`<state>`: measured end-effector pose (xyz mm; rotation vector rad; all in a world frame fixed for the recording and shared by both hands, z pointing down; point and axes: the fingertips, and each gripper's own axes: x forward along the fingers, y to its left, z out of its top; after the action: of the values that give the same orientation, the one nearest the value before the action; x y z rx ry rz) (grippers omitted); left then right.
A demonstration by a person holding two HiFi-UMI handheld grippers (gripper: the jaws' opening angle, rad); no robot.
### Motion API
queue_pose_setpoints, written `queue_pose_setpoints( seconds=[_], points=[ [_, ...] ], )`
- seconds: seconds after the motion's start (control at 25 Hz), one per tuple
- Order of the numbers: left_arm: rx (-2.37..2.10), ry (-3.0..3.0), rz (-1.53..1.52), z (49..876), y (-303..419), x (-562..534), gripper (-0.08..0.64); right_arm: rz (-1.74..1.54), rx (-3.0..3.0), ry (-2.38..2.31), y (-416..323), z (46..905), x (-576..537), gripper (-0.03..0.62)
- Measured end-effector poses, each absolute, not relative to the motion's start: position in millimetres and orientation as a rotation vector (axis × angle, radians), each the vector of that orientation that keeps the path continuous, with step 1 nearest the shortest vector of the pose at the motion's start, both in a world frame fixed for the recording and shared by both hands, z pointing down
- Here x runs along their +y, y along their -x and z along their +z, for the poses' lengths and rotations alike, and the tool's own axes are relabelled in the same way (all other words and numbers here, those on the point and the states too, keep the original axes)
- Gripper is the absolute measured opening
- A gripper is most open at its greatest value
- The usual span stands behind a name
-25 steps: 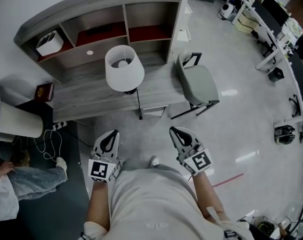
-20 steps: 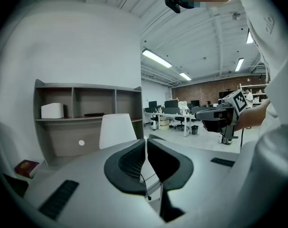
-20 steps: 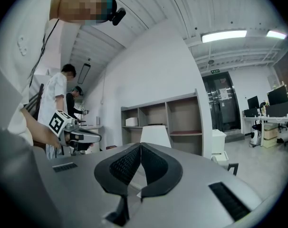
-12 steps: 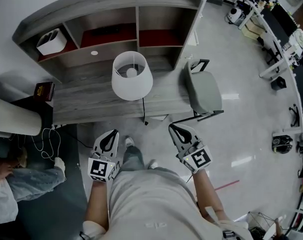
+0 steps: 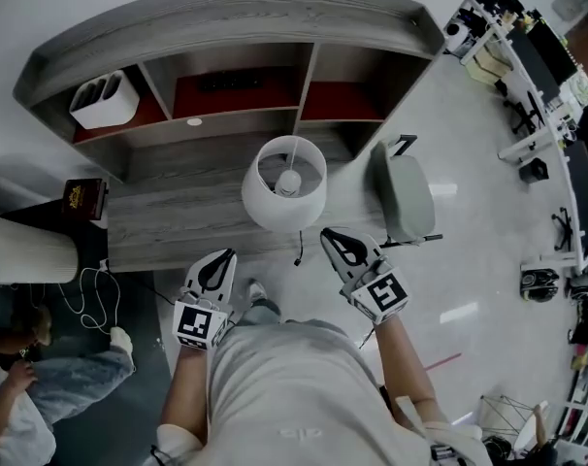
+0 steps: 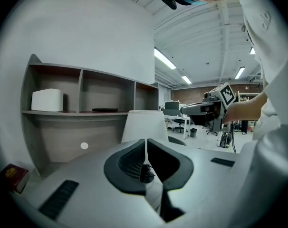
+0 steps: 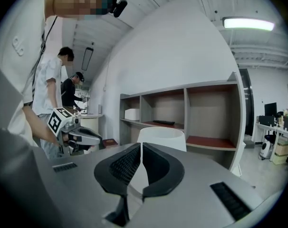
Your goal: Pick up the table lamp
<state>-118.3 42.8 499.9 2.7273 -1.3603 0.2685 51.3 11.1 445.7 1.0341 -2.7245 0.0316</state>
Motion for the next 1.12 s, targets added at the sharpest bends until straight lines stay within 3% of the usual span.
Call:
queue_pose_setpoints(
  seconds=[0.36,0.56,0.76,1.12],
  points=[
    [-1.264,-2.772,0.318,517,146,5,0.017,-0.015,-2.564,-0.879,20,433,-50,0.032],
    [-1.244,-2.770,0.312,521,139,-2,0.017,-0.003,-2.447,-0.706,45,439,-64,0.063],
    [-1.269,-2.750,0.315,523,132,-7,0.017,-0.053,-2.316,-0.539,56,449,-66,0.112],
    [-1.294,-2.706,0.315,534,120,-8,0.017,-0.095,-2.119,-0.402,60,470,-68,0.112]
  ],
)
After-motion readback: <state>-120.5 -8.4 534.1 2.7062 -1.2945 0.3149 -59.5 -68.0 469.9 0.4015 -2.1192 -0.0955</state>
